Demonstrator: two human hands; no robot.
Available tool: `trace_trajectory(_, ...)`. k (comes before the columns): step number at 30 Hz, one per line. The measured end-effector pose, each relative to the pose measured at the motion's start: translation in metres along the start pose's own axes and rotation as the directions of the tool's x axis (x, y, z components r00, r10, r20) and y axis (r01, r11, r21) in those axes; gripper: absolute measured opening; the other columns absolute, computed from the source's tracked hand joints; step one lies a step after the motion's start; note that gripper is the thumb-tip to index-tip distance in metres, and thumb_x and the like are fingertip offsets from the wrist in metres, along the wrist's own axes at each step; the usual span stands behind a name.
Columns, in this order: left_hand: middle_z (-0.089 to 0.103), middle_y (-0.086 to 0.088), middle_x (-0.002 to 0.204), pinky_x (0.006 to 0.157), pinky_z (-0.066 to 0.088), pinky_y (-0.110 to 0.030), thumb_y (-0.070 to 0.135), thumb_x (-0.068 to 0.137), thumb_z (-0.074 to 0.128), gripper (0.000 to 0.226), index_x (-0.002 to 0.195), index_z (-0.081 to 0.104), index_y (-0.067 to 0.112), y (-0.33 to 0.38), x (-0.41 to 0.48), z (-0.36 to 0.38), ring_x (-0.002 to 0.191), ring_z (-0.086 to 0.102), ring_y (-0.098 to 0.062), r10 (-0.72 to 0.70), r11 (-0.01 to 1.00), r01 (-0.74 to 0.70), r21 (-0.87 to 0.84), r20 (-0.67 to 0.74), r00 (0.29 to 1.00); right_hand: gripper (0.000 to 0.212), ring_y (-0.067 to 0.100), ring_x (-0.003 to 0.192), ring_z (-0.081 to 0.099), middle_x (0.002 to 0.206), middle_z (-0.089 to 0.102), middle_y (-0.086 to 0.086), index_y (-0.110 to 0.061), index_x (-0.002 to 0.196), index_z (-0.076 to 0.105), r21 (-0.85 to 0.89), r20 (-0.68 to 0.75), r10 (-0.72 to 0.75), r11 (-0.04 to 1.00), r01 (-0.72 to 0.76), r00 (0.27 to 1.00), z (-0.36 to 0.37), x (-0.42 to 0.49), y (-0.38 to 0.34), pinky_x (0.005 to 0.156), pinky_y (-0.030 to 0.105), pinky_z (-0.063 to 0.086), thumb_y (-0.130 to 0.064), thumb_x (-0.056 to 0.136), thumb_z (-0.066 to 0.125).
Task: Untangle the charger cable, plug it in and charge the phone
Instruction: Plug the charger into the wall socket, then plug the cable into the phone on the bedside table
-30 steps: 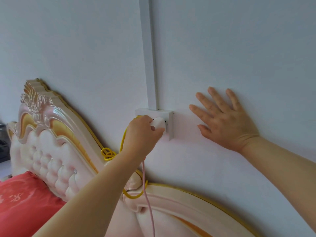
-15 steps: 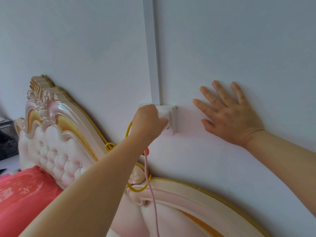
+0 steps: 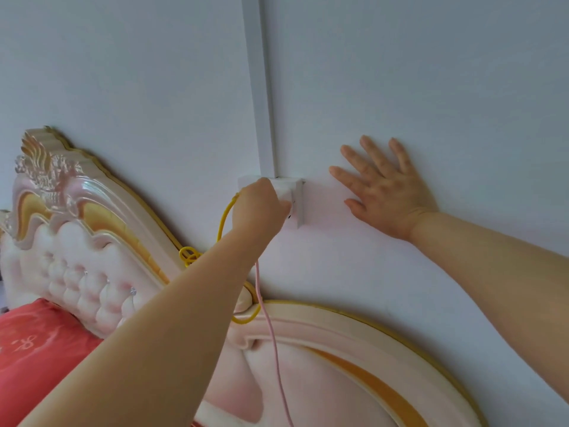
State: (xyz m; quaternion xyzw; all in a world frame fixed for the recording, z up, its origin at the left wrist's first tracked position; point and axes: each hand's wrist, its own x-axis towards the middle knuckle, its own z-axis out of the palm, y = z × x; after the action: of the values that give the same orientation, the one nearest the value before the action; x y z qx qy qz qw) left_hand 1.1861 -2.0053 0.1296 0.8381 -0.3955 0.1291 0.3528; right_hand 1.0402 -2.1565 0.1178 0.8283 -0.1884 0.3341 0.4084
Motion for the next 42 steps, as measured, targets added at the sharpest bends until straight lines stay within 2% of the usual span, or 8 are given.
trace_trajectory(2, 0.053, -0.004, 0.078, 0.051, 0.035, -0.026, 0.022, 0.083, 0.060, 0.028, 0.104, 0.050, 0.006, 0.003, -0.007, -0.005, 0.070, 0.053, -0.021, -0.006, 0.999, 0.003, 0.049, 0.063, 0.998, 0.059, 0.030, 0.144, 0.004, 0.156, 0.013, 0.005, -0.027, 0.144, 0.023, 0.046, 0.124, 0.031, 0.998, -0.037, 0.992, -0.006, 0.000, -0.003, 0.110, 0.052, -0.011, -0.036, 0.090, 0.045)
trace_trajectory(5, 0.050, -0.012, 0.123, 0.080, 0.042, -0.040, 0.037, 0.082, 0.064, 0.057, 0.126, 0.041, 0.008, 0.002, -0.026, -0.007, 0.113, 0.048, -0.033, 0.084, 0.981, -0.087, 0.174, 0.025, 0.996, 0.054, 0.027, 0.144, -0.003, 0.157, 0.007, 0.004, -0.027, 0.143, 0.024, 0.097, 0.242, 0.067, 0.991, -0.093, 0.968, -0.019, -0.007, -0.015, 0.113, 0.052, -0.006, -0.032, 0.091, 0.041)
trace_trajectory(10, 0.044, -0.012, 0.134, 0.100, 0.031, -0.042, 0.028, 0.085, 0.059, 0.048, 0.127, 0.046, 0.008, -0.001, -0.094, 0.001, 0.126, 0.035, -0.032, 0.429, 0.881, -0.419, 0.218, 0.002, 0.903, 0.049, 0.029, 0.142, 0.007, 0.153, 0.019, 0.008, -0.020, 0.138, 0.032, 0.261, 0.454, 0.137, 0.924, -0.279, 0.880, -0.048, -0.086, -0.052, 0.113, 0.050, 0.004, -0.024, 0.091, 0.042)
trace_trajectory(13, 0.043, -0.010, 0.138, 0.101, 0.030, -0.041, 0.022, 0.086, 0.057, 0.046, 0.129, 0.047, 0.011, -0.006, -0.146, 0.019, 0.128, 0.036, -0.030, 0.522, 0.829, -0.534, 0.168, 0.114, 0.846, 0.044, 0.028, 0.140, 0.015, 0.149, 0.027, 0.010, -0.017, 0.134, 0.036, 0.301, 0.575, 0.131, 0.884, -0.358, 0.807, -0.062, -0.148, -0.078, 0.113, 0.049, 0.009, -0.021, 0.090, 0.041)
trace_trajectory(19, 0.046, -0.006, 0.131, 0.096, 0.034, -0.038, 0.019, 0.087, 0.051, 0.038, 0.125, 0.048, 0.014, -0.025, -0.255, 0.084, 0.121, 0.041, -0.027, 0.377, 0.877, -0.475, 0.076, 0.503, 0.778, 0.043, 0.028, 0.132, 0.028, 0.142, 0.037, 0.009, -0.017, 0.131, 0.041, 0.285, 0.784, 0.086, 0.830, -0.479, 0.614, -0.085, -0.269, -0.125, 0.107, 0.044, 0.021, -0.024, 0.089, 0.044)
trace_trajectory(25, 0.047, -0.007, 0.127, 0.092, 0.038, -0.037, 0.014, 0.086, 0.049, 0.038, 0.124, 0.047, 0.012, -0.050, -0.353, 0.147, 0.116, 0.045, -0.026, 0.248, 0.901, -0.429, 0.054, 0.748, 0.616, 0.034, 0.027, 0.107, 0.050, 0.116, 0.058, 0.007, -0.013, 0.118, 0.056, 0.353, 0.803, 0.050, 0.764, -0.541, 0.594, -0.092, -0.376, -0.156, 0.092, 0.037, 0.035, -0.018, 0.085, 0.049)
trace_trajectory(36, 0.045, -0.006, 0.130, 0.094, 0.039, -0.038, 0.016, 0.088, 0.049, 0.039, 0.126, 0.045, 0.012, -0.108, -0.485, 0.243, 0.121, 0.041, -0.026, 0.028, 0.953, -0.285, 0.099, 0.912, 0.410, 0.032, 0.026, 0.112, 0.049, 0.120, 0.056, 0.006, -0.014, 0.118, 0.055, 0.276, 0.932, -0.035, 0.711, -0.647, 0.360, -0.077, -0.534, -0.233, 0.095, 0.038, 0.038, -0.020, 0.087, 0.048)
trace_trajectory(42, 0.029, -0.005, 0.149, 0.107, 0.030, -0.039, 0.018, 0.091, 0.047, 0.055, 0.142, 0.026, 0.015, -0.123, -0.538, 0.301, 0.136, 0.027, -0.025, 0.056, 0.973, -0.230, 0.025, 0.939, 0.340, 0.035, 0.026, 0.108, 0.050, 0.120, 0.057, 0.005, -0.017, 0.120, 0.054, 0.222, 0.963, -0.059, 0.725, -0.652, 0.262, -0.055, -0.602, -0.252, 0.091, 0.037, 0.040, -0.013, 0.088, 0.042)
